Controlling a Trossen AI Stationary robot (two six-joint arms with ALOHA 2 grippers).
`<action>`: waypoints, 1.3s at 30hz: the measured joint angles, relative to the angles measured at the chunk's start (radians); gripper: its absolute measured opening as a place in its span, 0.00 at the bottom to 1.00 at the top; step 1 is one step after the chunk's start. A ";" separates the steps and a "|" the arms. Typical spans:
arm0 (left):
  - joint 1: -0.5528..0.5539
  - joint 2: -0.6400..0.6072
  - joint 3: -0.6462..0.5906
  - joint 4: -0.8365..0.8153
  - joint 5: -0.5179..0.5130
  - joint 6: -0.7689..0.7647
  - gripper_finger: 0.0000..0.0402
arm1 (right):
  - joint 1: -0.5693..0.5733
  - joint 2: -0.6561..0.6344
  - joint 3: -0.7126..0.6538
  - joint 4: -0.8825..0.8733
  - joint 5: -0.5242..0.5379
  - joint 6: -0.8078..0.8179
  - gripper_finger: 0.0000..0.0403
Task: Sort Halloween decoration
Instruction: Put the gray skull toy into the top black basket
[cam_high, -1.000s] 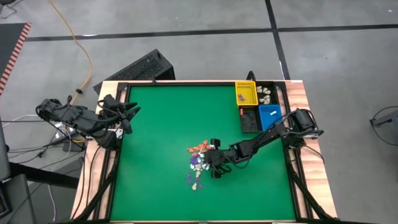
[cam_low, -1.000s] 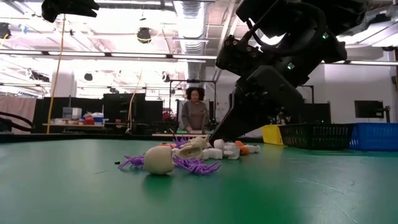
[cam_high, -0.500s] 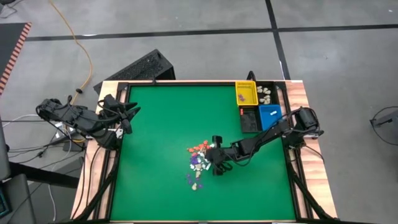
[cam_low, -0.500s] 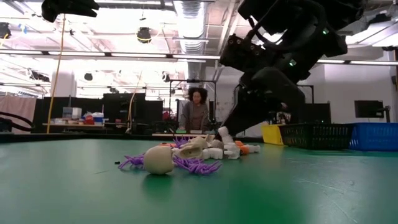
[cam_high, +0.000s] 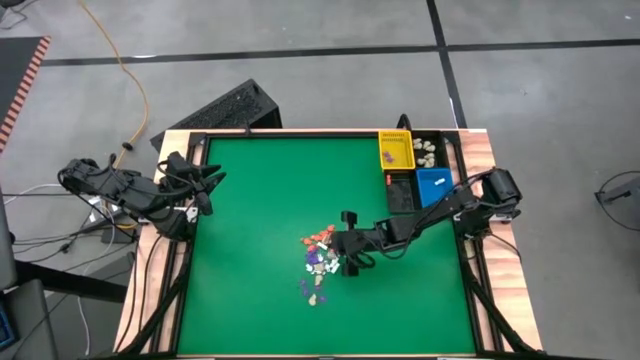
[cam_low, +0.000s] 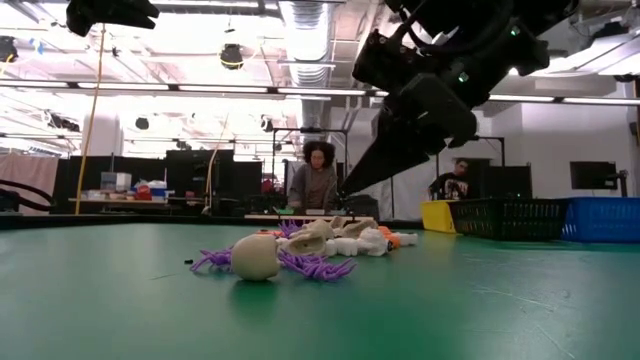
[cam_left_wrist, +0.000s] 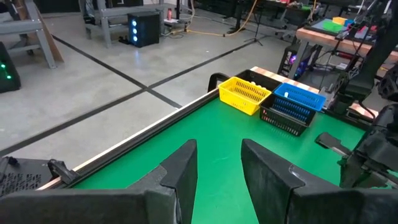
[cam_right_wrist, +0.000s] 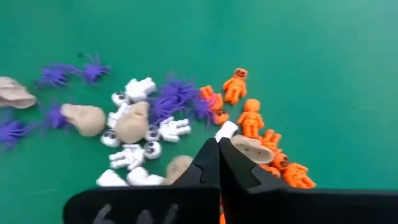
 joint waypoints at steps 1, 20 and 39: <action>0.000 0.000 0.000 0.000 0.000 0.000 0.28 | 0.001 0.000 0.000 0.005 -0.020 0.014 0.07; 0.000 0.000 0.000 0.000 0.000 -0.006 0.28 | 0.009 0.032 0.001 0.003 -0.066 0.120 0.47; 0.000 0.000 0.000 -0.008 0.000 -0.008 0.28 | 0.018 0.123 0.004 0.018 -0.032 0.169 0.35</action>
